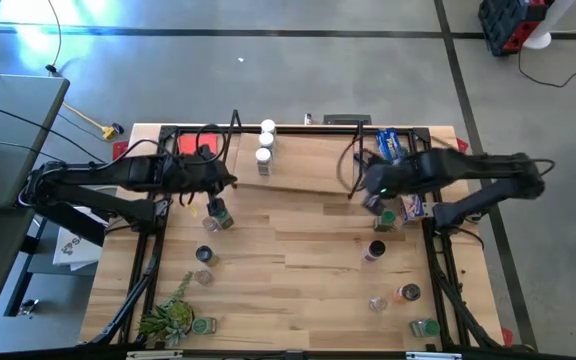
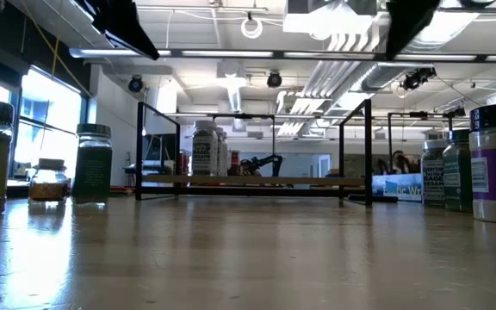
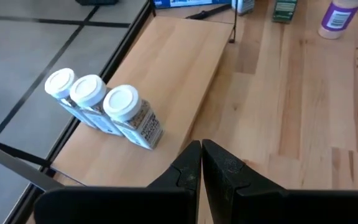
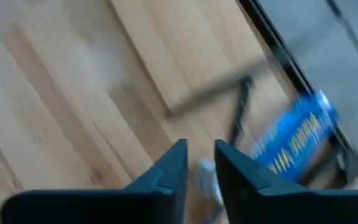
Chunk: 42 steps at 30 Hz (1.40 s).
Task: Shelf spices
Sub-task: Put the white seasoning bottle on the shelf
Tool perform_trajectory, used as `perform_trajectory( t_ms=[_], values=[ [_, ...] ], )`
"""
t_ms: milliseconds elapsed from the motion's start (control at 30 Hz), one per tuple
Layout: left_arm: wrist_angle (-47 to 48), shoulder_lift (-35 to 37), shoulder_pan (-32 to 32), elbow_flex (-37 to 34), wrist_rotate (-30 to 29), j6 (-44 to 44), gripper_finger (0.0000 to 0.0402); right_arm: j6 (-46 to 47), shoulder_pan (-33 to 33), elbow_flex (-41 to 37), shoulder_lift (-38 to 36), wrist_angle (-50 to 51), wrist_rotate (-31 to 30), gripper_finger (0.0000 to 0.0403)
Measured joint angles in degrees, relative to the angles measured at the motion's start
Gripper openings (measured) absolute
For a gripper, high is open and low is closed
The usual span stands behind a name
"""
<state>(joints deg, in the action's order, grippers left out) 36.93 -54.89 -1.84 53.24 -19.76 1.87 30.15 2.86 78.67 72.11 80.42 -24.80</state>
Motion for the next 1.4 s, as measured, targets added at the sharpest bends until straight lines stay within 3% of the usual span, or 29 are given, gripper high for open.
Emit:
perform_trajectory(
  t_ms=[167, 367, 500, 633, 767, 900, 1000, 1400],
  values=[
    [-0.8, 0.0, 0.5, 0.0, -1.5, 0.0, 0.0012, 3.0, -4.8, -0.1, -3.2, 10.0, 4.4, 0.0168],
    [-0.8, 0.0, 0.5, 0.0, -2.2, -1.2, 0.0012, -3.6, -11.7, -7.3, -4.1, 7.2, 9.4, 0.0270],
    [-0.8, 0.0, 0.5, 0.0, -3.5, -1.3, 0.0012, -10.9, -17.8, -14.2, -4.0, 2.6, 13.7, 0.0311],
    [-0.8, 0.0, 0.5, 0.0, -3.7, -2.0, 0.0012, -15.5, -21.6, -19.6, -4.0, -5.7, 18.4, 0.0320],
    [-0.8, 0.0, 0.5, 0.0, -3.7, -2.1, 0.0012, -16.5, -23.2, -22.9, -4.0, -10.7, 19.2, 0.0321],
    [-0.8, 0.0, 0.5, 0.0, -3.7, -2.1, 0.0012, -16.7, -23.5, -23.1, -3.9, -7.8, 19.1, 0.0321],
    [-0.8, 0.0, 0.5, 0.0, -3.7, -2.1, 0.0012, -17.1, -23.5, -23.0, -3.9, -5.2, 15.7, 0.0321],
    [-0.8, 0.0, 0.5, 0.0, -3.9, -2.1, 0.0012, -22.2, -28.2, -29.9, -3.9, -11.0, 14.4, 0.0314]
  ],
)
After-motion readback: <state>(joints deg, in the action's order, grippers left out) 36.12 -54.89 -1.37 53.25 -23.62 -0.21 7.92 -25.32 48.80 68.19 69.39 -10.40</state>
